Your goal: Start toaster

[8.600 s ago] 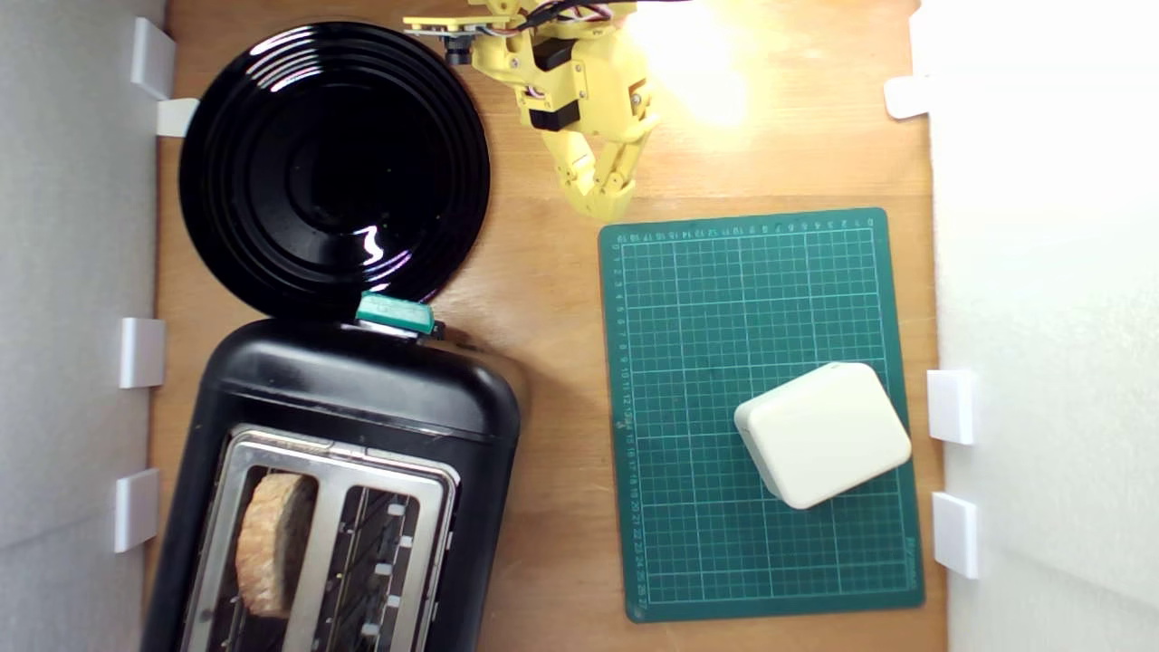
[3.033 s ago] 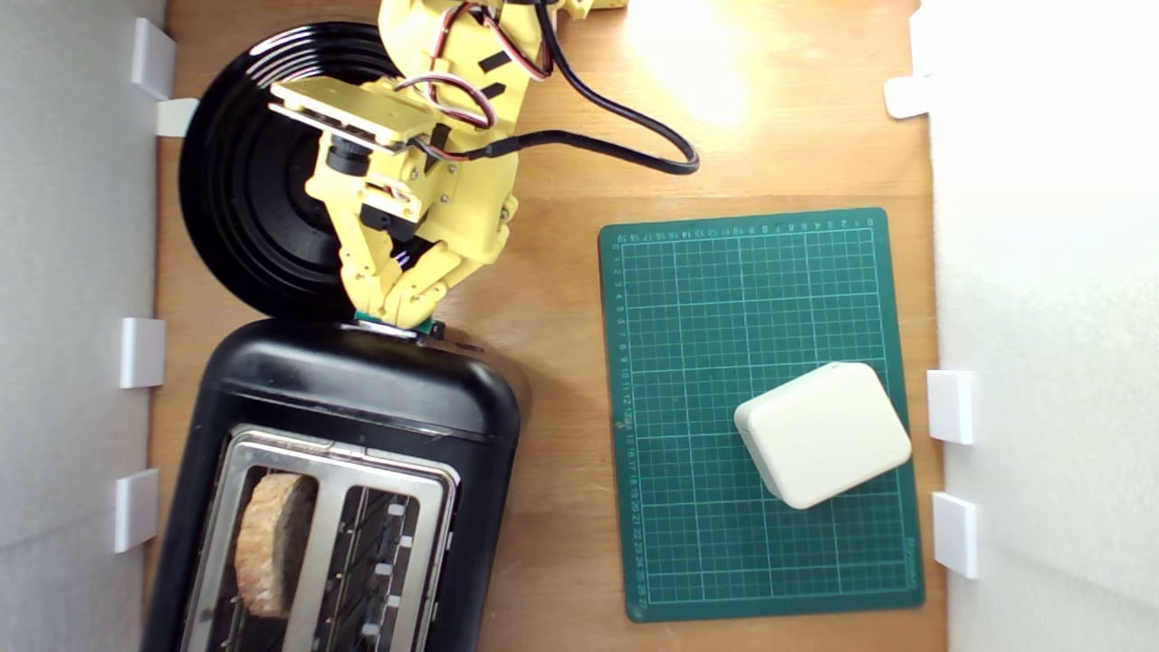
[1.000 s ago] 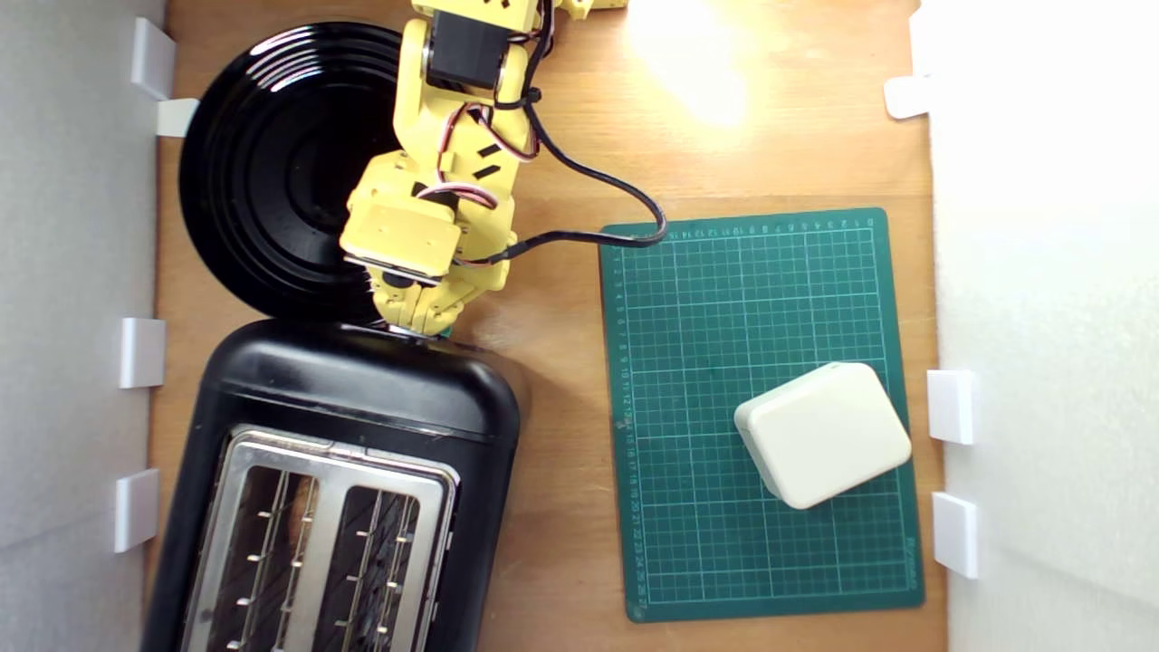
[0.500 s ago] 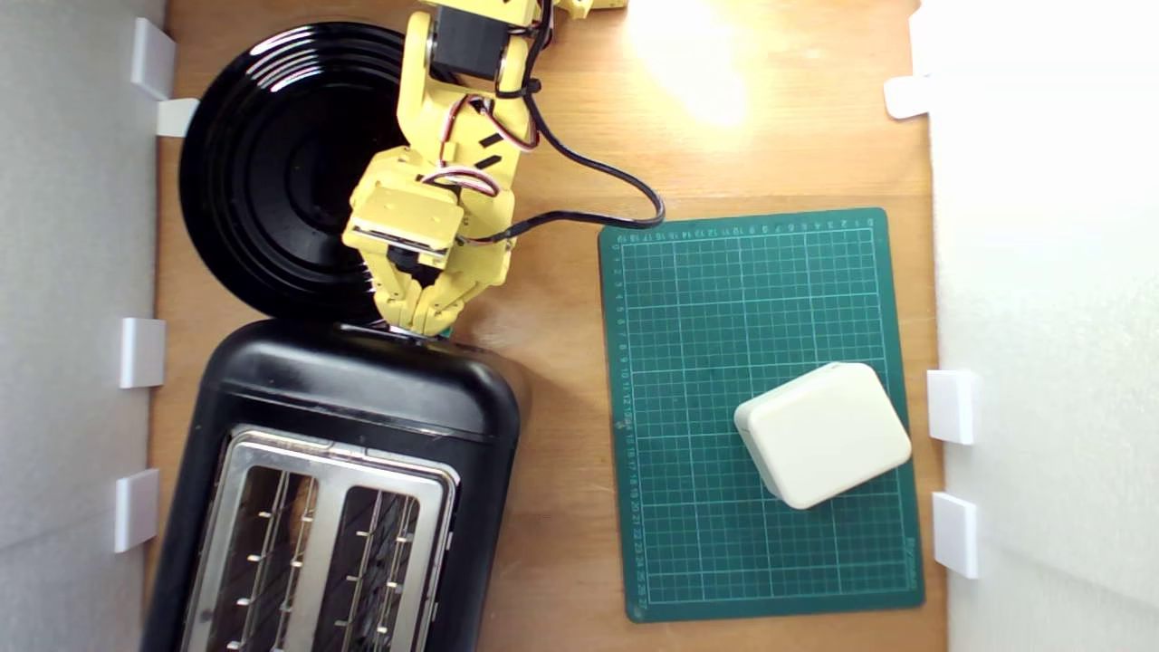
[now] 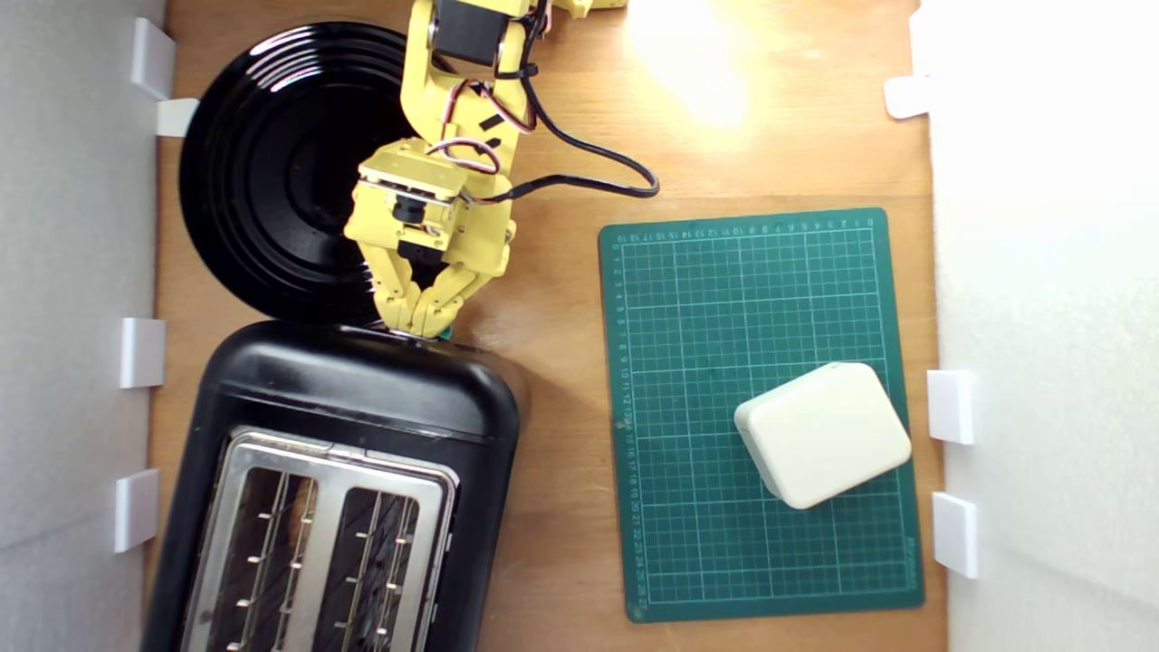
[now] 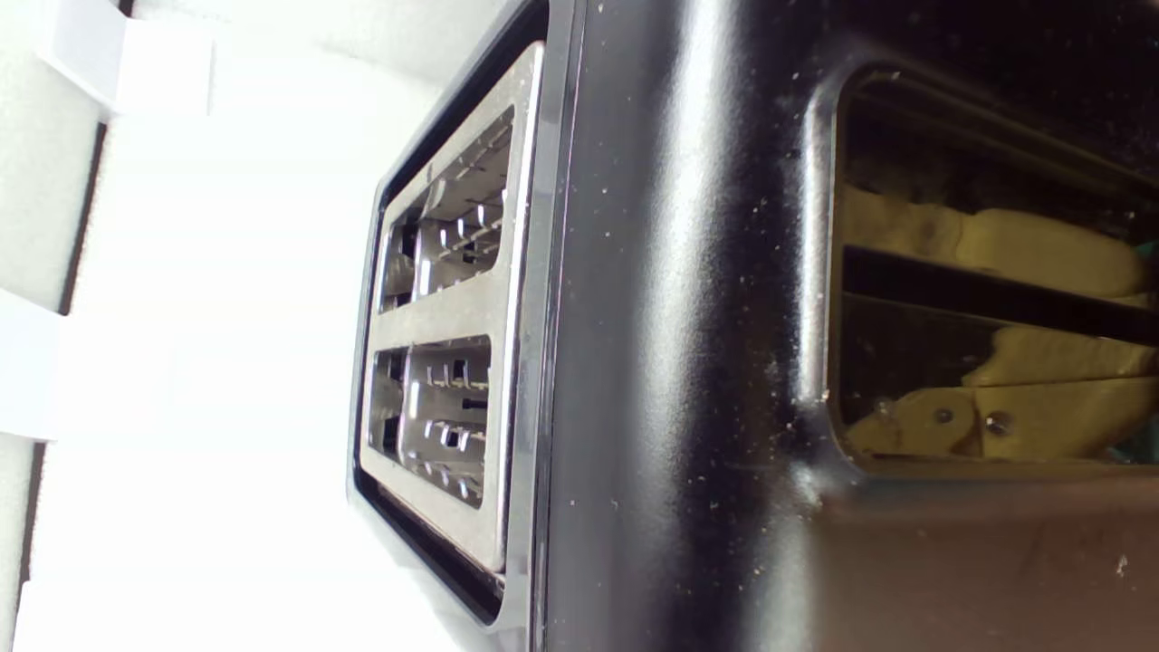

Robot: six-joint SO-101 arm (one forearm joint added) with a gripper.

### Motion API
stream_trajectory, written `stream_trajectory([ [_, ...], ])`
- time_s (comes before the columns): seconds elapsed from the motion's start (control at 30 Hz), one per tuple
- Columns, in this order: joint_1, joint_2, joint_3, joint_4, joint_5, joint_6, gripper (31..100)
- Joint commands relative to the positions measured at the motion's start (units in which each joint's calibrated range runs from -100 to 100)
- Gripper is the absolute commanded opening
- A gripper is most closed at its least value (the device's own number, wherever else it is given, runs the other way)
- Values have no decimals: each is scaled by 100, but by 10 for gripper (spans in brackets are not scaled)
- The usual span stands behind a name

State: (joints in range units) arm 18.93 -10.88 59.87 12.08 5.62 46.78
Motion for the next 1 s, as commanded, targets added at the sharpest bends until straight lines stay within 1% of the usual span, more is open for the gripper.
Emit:
stream_trajectory([
  [0.0,170,1013,42,-73,-121,-5,315],
  [0.1,186,1013,-312,-111,196,-31,315],
  [0.27,186,1021,-1176,-139,1473,-46,315],
  [0.4,123,1021,-1703,-148,2269,-120,315],
  [0.43,91,1021,-1984,-148,2843,-99,315],
  [0.53,91,1030,-2557,-148,3537,-120,315],
  [0.63,91,1038,-2848,-148,3725,-115,315],
  [0.97,91,938,-2947,-130,3734,-115,315],
])
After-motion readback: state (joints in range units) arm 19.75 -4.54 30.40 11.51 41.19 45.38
